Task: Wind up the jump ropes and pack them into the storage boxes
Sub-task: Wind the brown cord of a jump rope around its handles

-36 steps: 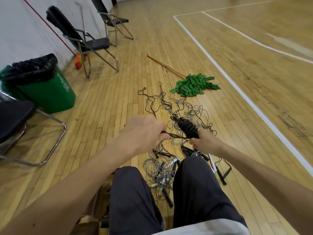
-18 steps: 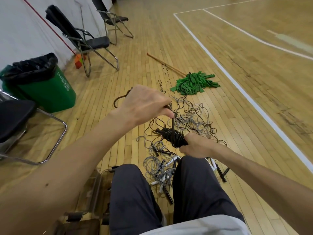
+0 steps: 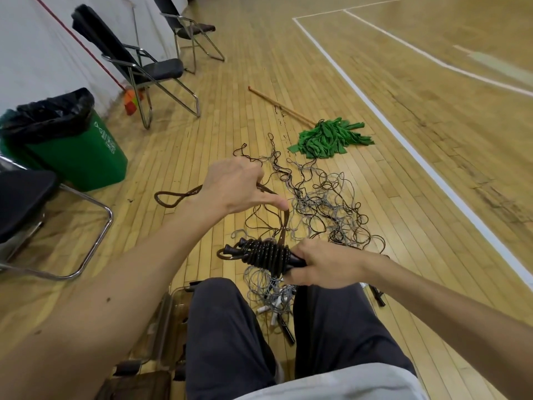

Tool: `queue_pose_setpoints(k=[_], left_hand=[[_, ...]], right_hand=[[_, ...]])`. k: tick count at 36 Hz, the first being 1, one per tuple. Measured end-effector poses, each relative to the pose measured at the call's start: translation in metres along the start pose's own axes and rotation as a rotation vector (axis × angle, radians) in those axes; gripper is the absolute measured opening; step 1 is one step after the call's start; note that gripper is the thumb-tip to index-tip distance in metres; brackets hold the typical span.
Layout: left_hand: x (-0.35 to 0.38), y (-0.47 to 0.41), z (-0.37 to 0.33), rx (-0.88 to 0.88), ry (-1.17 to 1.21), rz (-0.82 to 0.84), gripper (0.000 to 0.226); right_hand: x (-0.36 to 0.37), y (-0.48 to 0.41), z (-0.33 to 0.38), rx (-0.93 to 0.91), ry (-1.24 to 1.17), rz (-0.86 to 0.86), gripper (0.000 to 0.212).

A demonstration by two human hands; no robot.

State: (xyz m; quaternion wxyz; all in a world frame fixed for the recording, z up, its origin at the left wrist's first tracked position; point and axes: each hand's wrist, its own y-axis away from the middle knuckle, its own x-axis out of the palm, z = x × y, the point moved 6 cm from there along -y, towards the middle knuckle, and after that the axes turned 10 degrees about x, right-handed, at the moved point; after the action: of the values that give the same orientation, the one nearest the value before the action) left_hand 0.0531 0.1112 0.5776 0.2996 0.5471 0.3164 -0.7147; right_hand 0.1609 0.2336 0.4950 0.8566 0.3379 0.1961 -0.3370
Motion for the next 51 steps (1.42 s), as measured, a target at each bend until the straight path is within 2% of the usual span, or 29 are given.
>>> queue_pose_setpoints(k=[6, 11, 13, 17, 19, 23, 27, 29, 30, 38, 44, 51], left_hand=[[0.020, 0.008, -0.001, -0.002, 0.167, 0.038, 0.083], [0.041, 0.021, -0.004, -0.075, 0.296, 0.091, 0.090], [0.055, 0.026, -0.004, -0.111, 0.396, 0.130, 0.079], [0.067, 0.046, -0.017, -0.099, 0.588, 0.131, 0.029], [0.072, 0.052, -0.025, -0.176, 0.728, 0.179, 0.022], [0.083, 0.053, -0.036, -0.228, 0.677, 0.253, 0.041], [0.084, 0.061, -0.050, -0.311, 0.811, 0.231, 0.076], [0.090, 0.065, -0.054, -0.299, 0.794, 0.225, 0.091], [0.093, 0.067, -0.055, -0.290, 0.783, 0.211, 0.090], [0.081, 0.069, -0.072, -0.147, 0.740, 0.142, 0.056], [0.081, 0.070, -0.080, -0.131, 0.695, 0.221, 0.048], [0.049, 0.065, -0.078, 0.026, 0.181, 0.239, 0.039]], right_hand=[[-0.001, 0.009, 0.015, -0.100, -0.037, -0.008, 0.040], [-0.004, 0.011, 0.016, -0.139, -0.098, -0.054, 0.032], [-0.009, 0.013, 0.018, -0.161, -0.130, -0.087, 0.032], [-0.023, 0.013, 0.018, -0.181, -0.211, -0.141, 0.034], [-0.028, 0.013, 0.018, -0.178, -0.232, -0.162, 0.038], [-0.035, 0.013, 0.015, -0.162, -0.292, -0.186, 0.037], [-0.044, 0.008, 0.008, -0.141, -0.318, -0.255, 0.029], [-0.052, 0.005, 0.001, -0.105, -0.319, -0.300, 0.028], [-0.055, 0.003, -0.004, -0.077, -0.315, -0.323, 0.029], [-0.056, -0.015, -0.048, 0.130, -0.325, -0.393, 0.022], [-0.055, -0.024, -0.072, 0.253, -0.211, -0.437, 0.020], [-0.050, -0.033, -0.082, 0.363, -0.047, -0.478, 0.024]])
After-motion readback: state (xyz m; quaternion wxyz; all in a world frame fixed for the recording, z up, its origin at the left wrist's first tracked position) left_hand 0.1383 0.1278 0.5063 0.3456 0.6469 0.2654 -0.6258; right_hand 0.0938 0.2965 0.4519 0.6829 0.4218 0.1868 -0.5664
